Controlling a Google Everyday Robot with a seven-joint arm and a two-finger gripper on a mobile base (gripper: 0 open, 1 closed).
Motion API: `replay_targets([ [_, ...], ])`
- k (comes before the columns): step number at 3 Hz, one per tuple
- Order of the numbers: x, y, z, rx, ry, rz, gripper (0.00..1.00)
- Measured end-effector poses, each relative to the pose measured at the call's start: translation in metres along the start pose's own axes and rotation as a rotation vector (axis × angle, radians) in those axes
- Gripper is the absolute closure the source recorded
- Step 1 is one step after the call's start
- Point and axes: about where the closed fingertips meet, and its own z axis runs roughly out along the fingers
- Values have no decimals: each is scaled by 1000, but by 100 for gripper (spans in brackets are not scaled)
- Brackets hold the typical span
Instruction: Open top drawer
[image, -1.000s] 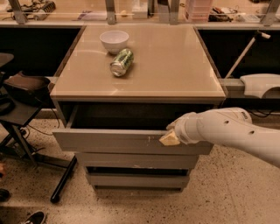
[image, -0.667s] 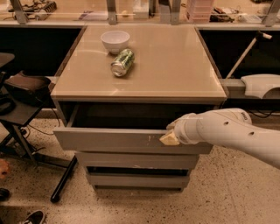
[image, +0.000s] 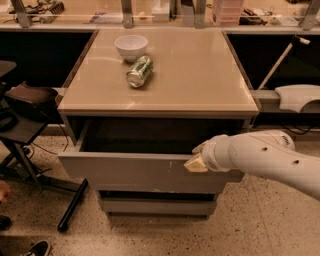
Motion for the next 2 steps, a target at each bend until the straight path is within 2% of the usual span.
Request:
replay_targets([
  [2, 2, 7, -7, 0, 4, 12, 100],
])
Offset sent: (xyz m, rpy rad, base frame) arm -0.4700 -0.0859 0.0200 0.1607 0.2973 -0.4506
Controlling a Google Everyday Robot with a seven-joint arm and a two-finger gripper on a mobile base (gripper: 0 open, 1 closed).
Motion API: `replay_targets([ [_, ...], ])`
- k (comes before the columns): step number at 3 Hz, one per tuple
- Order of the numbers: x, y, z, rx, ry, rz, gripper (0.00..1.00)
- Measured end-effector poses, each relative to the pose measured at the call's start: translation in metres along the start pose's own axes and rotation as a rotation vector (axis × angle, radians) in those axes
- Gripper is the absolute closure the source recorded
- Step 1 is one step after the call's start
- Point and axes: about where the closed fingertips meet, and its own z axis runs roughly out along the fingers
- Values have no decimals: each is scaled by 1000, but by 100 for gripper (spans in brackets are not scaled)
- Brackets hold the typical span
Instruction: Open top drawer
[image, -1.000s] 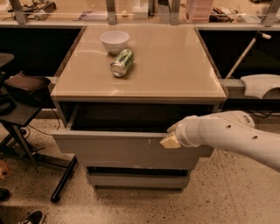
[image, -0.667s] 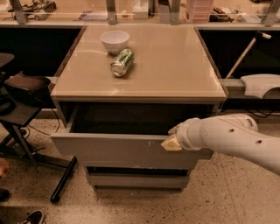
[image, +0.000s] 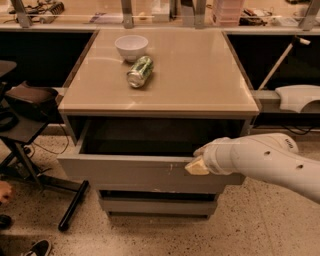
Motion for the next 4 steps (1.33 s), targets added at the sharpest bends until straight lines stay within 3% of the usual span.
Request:
replay_targets([
  [4, 14, 33, -28, -12, 19, 53, 100],
])
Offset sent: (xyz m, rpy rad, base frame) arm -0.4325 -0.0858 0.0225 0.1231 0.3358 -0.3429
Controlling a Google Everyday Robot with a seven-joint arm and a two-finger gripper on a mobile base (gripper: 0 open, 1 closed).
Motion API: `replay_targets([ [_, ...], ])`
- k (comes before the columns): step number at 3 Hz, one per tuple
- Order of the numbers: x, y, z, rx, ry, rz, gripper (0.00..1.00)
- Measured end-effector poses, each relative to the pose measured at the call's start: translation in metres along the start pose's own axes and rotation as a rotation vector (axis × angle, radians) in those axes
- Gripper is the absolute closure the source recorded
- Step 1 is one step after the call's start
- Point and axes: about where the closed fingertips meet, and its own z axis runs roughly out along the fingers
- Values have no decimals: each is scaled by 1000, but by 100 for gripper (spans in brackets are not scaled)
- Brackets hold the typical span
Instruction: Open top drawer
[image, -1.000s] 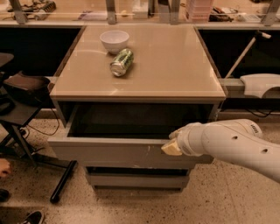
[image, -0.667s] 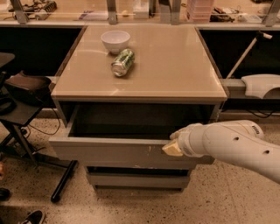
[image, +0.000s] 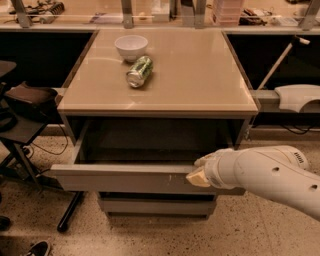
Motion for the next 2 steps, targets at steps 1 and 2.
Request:
replay_targets([
  [1, -1, 1, -2, -1, 1, 0, 100],
  [2, 6, 9, -7, -7, 3, 5, 100],
])
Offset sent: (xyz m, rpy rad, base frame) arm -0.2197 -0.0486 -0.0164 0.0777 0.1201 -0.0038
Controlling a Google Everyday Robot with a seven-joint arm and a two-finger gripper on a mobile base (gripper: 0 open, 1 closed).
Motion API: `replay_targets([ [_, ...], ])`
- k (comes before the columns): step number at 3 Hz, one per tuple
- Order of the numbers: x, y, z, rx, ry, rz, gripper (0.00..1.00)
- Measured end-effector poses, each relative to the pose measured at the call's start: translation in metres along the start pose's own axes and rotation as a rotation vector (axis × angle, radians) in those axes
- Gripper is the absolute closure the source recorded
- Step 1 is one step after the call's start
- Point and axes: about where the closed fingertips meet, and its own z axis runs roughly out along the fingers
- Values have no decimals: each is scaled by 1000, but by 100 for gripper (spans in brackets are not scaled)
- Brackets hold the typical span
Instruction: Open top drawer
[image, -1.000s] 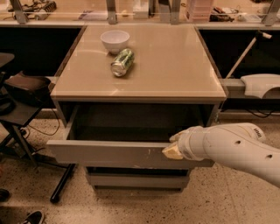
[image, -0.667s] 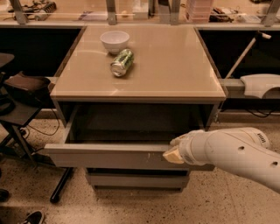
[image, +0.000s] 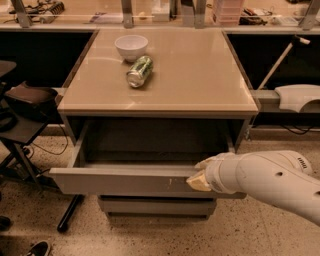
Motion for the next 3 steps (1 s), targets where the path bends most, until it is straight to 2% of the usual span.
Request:
replay_targets([
  [3, 4, 7, -7, -12, 11, 9, 100],
])
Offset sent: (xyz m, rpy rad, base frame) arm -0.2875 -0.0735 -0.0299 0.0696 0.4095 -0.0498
